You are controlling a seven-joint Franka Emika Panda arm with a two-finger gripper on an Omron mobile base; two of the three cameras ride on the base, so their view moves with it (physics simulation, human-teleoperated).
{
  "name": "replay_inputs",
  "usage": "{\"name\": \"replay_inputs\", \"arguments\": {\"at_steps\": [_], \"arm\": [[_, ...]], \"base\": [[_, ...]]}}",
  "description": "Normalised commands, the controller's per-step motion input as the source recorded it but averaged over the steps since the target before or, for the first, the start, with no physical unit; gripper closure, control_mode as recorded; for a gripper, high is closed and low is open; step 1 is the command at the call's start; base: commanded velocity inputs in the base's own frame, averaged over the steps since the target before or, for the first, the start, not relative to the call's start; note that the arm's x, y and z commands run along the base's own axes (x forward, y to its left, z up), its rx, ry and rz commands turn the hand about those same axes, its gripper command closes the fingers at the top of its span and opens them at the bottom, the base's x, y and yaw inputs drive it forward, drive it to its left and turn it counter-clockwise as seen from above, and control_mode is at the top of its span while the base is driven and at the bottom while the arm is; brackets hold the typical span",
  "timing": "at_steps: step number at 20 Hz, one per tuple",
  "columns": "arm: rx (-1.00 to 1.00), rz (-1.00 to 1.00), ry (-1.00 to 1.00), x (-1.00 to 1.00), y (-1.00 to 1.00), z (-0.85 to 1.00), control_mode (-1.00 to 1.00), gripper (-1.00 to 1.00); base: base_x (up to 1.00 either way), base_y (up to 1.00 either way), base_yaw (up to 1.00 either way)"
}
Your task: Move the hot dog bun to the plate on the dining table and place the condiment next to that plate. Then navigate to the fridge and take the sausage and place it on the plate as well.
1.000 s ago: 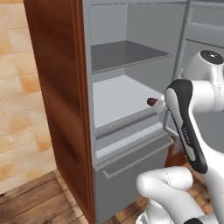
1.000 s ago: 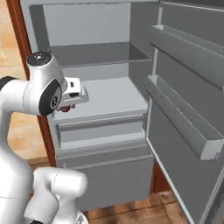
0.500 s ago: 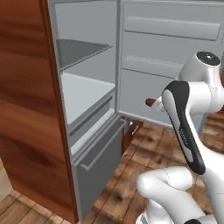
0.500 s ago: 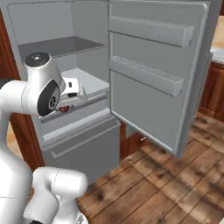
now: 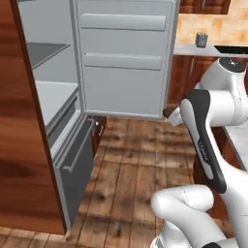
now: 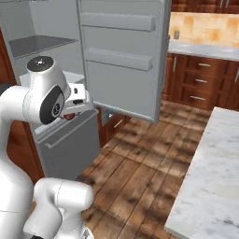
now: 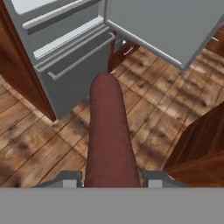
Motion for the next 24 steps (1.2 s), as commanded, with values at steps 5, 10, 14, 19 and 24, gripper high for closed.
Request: {"name": "replay_inputs", "arguments": {"at_steps": [5, 10, 14, 19, 24], "arm": [[0.00, 0.00, 0.00, 0.00, 0.00, 0.00, 1.00, 1.00], [0.00, 0.00, 0.00, 0.00, 0.00, 0.00, 1.00, 1.00], [0.00, 0.00, 0.00, 0.00, 0.00, 0.00, 1.00, 1.00], [0.00, 0.00, 0.00, 0.00, 0.00, 0.00, 1.00, 1.00], [0.00, 0.00, 0.00, 0.00, 0.00, 0.00, 1.00, 1.00]], "base": [[-1.00, -0.02, -0.46], [-0.37, -0.74, -0.24], [0.27, -1.00, -0.20], [0.35, -1.00, -0.19], [0.19, -1.00, -0.18]]}}
